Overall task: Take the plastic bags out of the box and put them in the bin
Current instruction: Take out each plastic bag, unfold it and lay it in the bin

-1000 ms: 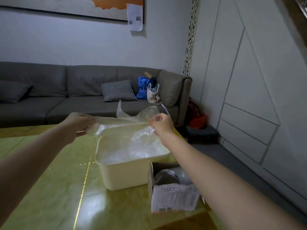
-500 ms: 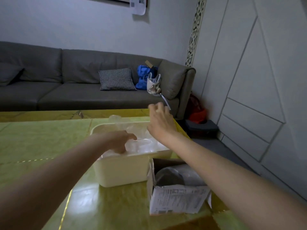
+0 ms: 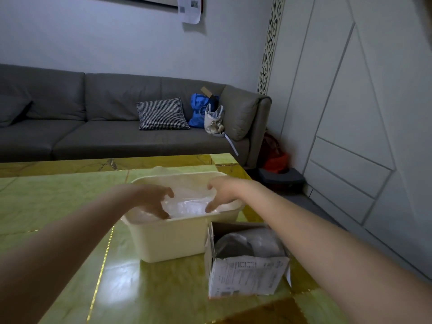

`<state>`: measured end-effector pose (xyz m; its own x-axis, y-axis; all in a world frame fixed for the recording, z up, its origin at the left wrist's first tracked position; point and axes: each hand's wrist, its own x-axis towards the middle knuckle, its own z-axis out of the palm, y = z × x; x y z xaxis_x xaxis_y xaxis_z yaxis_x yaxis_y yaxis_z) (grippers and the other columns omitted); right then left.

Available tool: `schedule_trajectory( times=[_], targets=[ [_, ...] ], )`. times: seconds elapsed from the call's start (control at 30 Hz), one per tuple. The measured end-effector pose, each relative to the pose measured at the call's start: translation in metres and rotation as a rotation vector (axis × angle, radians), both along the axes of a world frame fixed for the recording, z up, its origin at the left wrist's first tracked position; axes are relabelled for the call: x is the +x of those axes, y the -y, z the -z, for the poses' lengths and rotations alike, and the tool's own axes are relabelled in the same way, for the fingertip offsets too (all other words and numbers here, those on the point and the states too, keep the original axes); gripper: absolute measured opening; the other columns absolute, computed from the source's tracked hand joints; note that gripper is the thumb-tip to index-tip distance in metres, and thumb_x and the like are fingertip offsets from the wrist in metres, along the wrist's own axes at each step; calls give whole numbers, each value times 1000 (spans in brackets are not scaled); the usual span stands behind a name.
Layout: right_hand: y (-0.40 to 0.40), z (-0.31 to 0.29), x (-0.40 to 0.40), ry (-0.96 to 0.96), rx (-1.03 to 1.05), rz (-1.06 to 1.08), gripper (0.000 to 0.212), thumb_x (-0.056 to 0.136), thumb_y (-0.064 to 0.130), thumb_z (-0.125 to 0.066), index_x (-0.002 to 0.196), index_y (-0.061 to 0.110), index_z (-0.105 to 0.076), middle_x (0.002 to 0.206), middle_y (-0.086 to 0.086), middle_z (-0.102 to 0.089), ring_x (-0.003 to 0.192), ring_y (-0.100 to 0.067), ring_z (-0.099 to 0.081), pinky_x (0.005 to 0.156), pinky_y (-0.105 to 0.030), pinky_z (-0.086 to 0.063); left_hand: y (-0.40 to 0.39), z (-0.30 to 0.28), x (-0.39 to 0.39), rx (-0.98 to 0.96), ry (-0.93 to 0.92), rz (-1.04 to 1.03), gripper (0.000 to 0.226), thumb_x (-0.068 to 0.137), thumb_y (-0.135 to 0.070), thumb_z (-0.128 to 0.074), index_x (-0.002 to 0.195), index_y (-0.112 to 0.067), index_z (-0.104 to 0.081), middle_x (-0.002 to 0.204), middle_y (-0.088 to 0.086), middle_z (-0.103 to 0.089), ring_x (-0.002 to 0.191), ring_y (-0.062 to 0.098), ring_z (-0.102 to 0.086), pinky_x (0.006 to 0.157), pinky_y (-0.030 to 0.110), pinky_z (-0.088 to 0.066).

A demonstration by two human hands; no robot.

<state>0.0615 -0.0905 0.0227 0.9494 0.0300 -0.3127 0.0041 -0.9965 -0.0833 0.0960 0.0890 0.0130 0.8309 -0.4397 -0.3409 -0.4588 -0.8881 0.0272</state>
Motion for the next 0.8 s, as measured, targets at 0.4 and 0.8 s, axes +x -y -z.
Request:
schedule_trajectory(
  times=[0.4,0.8],
  targets=[
    [16,-11,-108,13,-146,77,24,90,26,-62,101,4,-63,75,-3,-51,69,-19,-53,60,-27,-43,49,-17,-89,-431,207,216,24,92,-19,-53,113,-18,-64,107,-1,-64,85,8,-53,78,17,-43],
    [34,-39,-116,445,492,92,5,81,14,-72,82,9,-70,68,11,-56,62,1,-49,54,-13,-37,77,2,-99,-624,176,-44,23,90,-24,-57,93,-5,-70,87,11,-66,76,21,-58,61,23,-40]
  ],
)
